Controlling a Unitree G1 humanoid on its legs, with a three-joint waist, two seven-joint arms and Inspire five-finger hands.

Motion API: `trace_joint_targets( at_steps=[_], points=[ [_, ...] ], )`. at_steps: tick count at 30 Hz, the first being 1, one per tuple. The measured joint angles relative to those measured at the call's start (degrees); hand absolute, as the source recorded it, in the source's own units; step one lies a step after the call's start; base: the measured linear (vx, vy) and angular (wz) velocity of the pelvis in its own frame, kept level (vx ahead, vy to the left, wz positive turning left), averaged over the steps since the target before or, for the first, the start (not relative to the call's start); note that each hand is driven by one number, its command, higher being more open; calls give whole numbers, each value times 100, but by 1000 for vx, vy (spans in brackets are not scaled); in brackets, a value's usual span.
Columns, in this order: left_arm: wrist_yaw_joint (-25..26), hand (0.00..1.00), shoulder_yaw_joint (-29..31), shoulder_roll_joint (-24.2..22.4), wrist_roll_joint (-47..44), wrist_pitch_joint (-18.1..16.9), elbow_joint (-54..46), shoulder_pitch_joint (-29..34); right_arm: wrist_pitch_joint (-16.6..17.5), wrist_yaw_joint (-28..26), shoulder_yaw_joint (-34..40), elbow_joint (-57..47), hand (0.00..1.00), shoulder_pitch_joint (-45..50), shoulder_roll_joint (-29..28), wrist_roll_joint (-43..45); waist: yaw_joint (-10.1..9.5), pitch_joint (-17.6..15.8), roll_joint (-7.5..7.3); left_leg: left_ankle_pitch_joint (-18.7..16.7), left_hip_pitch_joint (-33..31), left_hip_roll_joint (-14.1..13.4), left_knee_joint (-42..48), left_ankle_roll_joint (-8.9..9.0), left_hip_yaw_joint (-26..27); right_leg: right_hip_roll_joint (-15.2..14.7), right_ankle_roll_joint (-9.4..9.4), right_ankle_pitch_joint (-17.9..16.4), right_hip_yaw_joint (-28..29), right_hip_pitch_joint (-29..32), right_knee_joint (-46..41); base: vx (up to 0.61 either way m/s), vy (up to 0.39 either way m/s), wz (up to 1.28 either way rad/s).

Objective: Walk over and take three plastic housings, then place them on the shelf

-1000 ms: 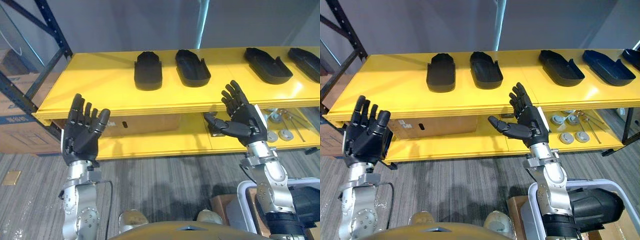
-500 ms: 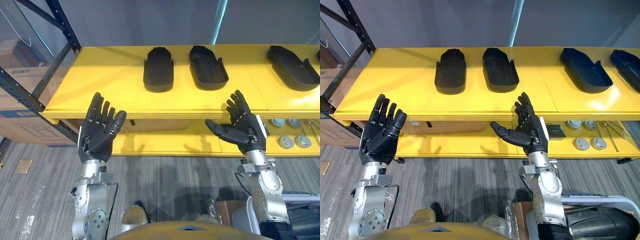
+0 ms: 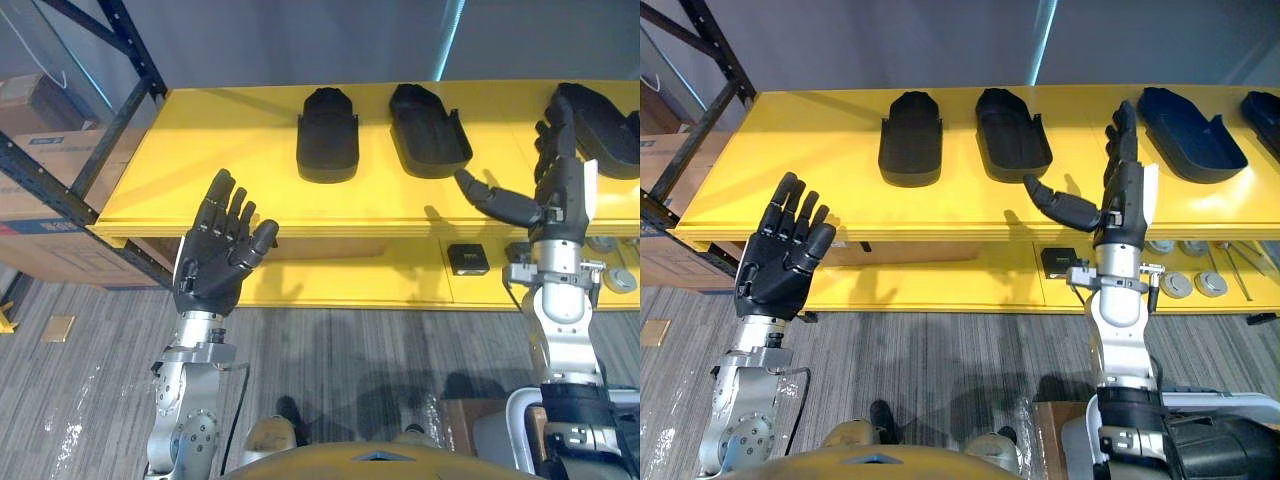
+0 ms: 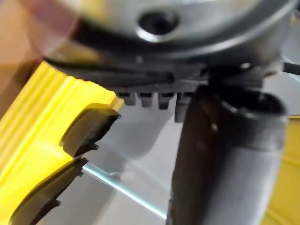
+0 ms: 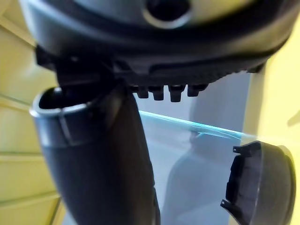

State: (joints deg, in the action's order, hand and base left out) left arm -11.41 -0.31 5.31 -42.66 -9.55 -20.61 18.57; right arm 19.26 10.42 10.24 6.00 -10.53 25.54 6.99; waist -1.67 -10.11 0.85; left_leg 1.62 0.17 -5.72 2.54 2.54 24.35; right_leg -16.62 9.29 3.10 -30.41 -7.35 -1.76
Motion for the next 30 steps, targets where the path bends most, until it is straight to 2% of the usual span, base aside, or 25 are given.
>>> trace_joint_targets(
  at_steps=[5,9,15,18,24,30],
  points=[
    [-125,100,-134,276,-8,-3,21,-3,-235,81,-160,887,100,-617,499,-707,-58,-1,-1,242,-79,129,-345,-79,-131,-50,16,44,-219,36,46,-28,38,17],
    [-232,100,-244,317,-165,-14,245,3,-433,-323,-717,1648,100,-1145,1265,-910,-133,-2,22,456,-70,189,-601,-101,-232,-27,35,58,-363,31,89,-62,20,17],
    [-313,100,-341,446,-223,-29,305,221,-647,-942,-1436,2029,100,-1825,2184,-1116,-206,-10,16,602,-38,202,-727,-129,-285,-19,37,66,-433,13,49,-47,25,7],
    [-319,100,-347,478,-223,-31,310,220,-732,-1088,-1555,2252,100,-2028,2308,-1116,-250,-26,1,630,44,199,-735,-130,-272,-19,36,66,-422,-53,44,-35,14,-3],
    [-359,100,-452,478,-220,-39,311,219,-1119,-1858,-1828,2352,100,-2202,2621,-1116,-283,-88,-73,633,110,192,-759,-127,-245,-16,35,65,-405,-77,44,-24,9,-2],
    [-361,100,-443,477,-211,-39,321,221,-1456,-2421,-1978,2513,100,-2216,2631,-1118,-286,-128,-140,675,147,187,-757,-134,-207,-15,26,94,-371,-86,47,-4,8,-3]
  ],
)
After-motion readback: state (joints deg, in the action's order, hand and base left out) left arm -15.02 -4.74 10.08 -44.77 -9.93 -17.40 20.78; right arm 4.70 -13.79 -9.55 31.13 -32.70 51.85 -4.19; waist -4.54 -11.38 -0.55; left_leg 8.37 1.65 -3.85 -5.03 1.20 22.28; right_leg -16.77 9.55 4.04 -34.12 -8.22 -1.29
